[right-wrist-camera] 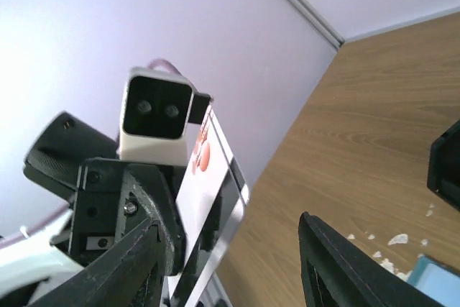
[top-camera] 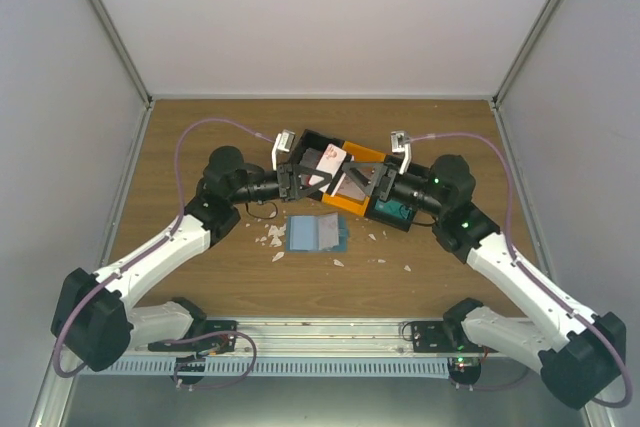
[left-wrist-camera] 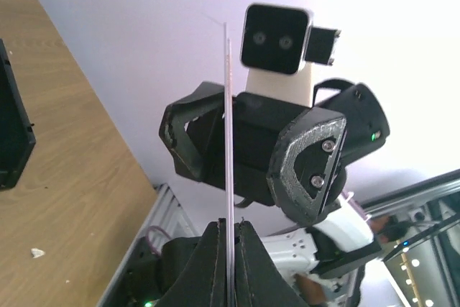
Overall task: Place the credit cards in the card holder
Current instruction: Pick up the credit card from the storage box.
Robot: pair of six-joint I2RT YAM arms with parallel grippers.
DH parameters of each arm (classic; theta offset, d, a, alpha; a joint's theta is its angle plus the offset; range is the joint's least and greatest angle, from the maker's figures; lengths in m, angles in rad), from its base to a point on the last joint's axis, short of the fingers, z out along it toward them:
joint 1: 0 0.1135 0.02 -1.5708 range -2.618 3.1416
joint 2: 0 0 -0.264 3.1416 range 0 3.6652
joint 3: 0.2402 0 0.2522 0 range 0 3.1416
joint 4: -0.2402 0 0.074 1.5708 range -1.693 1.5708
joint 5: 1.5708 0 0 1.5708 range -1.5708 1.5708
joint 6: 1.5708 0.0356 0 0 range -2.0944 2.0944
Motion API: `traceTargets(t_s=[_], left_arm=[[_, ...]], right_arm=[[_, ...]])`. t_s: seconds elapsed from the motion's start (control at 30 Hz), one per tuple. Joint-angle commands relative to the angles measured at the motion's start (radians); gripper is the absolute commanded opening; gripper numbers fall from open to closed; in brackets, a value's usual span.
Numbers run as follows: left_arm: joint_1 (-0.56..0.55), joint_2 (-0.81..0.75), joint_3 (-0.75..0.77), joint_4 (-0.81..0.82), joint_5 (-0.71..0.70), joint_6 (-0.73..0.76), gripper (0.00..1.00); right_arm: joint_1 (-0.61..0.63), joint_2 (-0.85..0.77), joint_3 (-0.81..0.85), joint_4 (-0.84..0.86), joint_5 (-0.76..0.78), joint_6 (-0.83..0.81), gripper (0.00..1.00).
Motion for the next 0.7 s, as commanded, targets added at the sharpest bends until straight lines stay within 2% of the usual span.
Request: traceTargets(t_s=[0.0, 0.2, 0.3, 0.57, 0.67], left_arm=[[0.012, 0.016, 0.028, 0.143, -0.001, -0.199, 0.0], [0.017, 0.013, 0.024, 0.175, 0.002, -0.245, 0.0], [0.019, 0.016, 0.024, 0.174, 0.0, -0.244, 0.0], [0.02, 0.017, 0.014, 0.187, -0.012, -0.173, 0.0], [0.02, 0.007, 0.006, 0.199, -0.018, -0.125, 0.0]], right_arm=[[0.014, -0.055, -0.079, 0.18, 0.121, 0.289, 0.52], [0.03, -0.02, -0.151, 0.33, 0.078, 0.389, 0.48], [0.052, 0.015, -0.144, 0.377, 0.05, 0.378, 0.36], [0.088, 0.046, -0.162, 0.438, 0.051, 0.364, 0.25], [0.089, 0.055, -0.175, 0.46, 0.047, 0.35, 0.12]])
